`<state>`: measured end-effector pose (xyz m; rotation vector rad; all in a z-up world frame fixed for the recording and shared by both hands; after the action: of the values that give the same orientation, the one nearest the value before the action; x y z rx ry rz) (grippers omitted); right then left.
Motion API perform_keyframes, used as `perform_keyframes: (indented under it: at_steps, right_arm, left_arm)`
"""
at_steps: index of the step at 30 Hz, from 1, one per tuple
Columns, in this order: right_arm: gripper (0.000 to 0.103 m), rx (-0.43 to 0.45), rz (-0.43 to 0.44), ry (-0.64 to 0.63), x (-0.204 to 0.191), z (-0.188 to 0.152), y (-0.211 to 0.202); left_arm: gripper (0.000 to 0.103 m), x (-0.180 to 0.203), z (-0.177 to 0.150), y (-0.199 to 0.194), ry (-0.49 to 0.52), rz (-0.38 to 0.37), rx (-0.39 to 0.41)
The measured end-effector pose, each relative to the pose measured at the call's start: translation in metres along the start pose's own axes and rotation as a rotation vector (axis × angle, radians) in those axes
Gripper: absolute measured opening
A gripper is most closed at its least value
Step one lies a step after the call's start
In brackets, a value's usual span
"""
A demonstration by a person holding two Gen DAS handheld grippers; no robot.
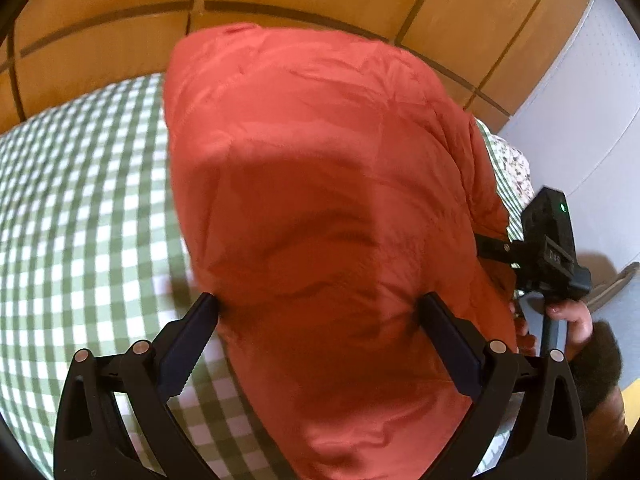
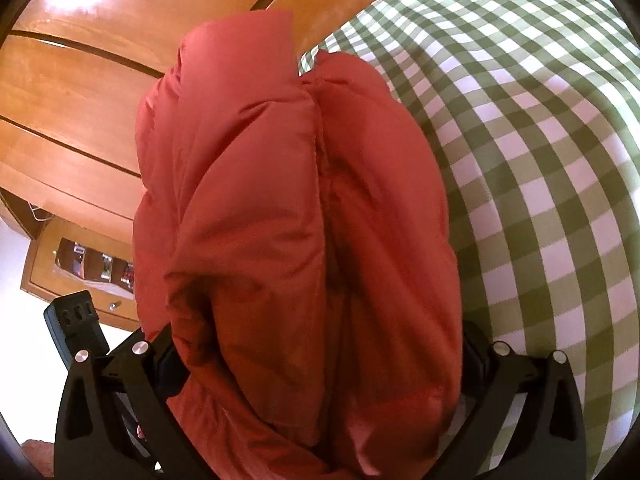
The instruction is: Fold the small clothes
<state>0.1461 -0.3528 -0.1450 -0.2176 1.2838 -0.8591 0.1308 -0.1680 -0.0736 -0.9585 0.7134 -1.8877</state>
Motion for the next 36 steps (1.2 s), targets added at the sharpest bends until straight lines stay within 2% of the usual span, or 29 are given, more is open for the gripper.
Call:
perform_keyframes:
  at_steps: [4, 12, 16, 19, 22, 24, 30, 32, 36]
  right_arm:
    - [0.101, -0.049, 0.014, -0.020, -0.001, 0.012, 0.013]
    - [0.101, -0.057, 0.038, -0.036, -0.010, 0.020, 0.024]
    - [0.101, -0.090, 0.054, -0.062, -0.010, 0.017, 0.025]
    - [0.101, -0.108, 0.061, -0.073, -0.008, 0.022, 0.030]
    - [0.101, -0.106, 0.060, -0.087, -0.011, 0.028, 0.038]
    - [0.101, -0.090, 0.061, -0.094, -0.013, 0.029, 0.042]
    - [0.101, 0.030, 0.059, -0.109, -0.018, 0.031, 0.046]
    - [0.101, 0.058, 0.056, -0.128, -0.024, 0.027, 0.047]
    - [0.101, 0.118, 0.049, -0.136, -0.038, 0.016, 0.048]
  left_arm:
    - [0.100, 0.007, -0.004, 0.008, 0.021, 0.000, -0.004]
    - [0.100, 0.018, -0.001, 0.022, 0.027, -0.009, -0.010]
    - [0.100, 0.017, 0.004, 0.027, 0.048, -0.046, -0.043]
    - [0.100, 0.002, 0.002, 0.025, 0.010, -0.132, -0.069]
    - [0.100, -0.013, -0.004, 0.038, -0.137, -0.258, -0.120]
    - [0.100, -0.015, -0.006, 0.048, -0.192, -0.306, -0.130]
    - [0.100, -0.006, 0.000, 0.056, -0.149, -0.300, -0.097]
    - [0.100, -0.001, 0.002, 0.055, -0.120, -0.272, -0.088]
    - [0.090, 0.014, 0.009, 0.040, -0.003, -0.181, -0.009]
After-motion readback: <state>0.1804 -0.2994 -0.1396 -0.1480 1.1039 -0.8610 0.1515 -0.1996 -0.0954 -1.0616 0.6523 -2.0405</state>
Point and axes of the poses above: each gripper's, at about its wrist camera, not at the fingertips, and y roughly the way its jaws point, x to its right, z to its top, the point moved 9 cm from there along y, roughly the way its jaws point
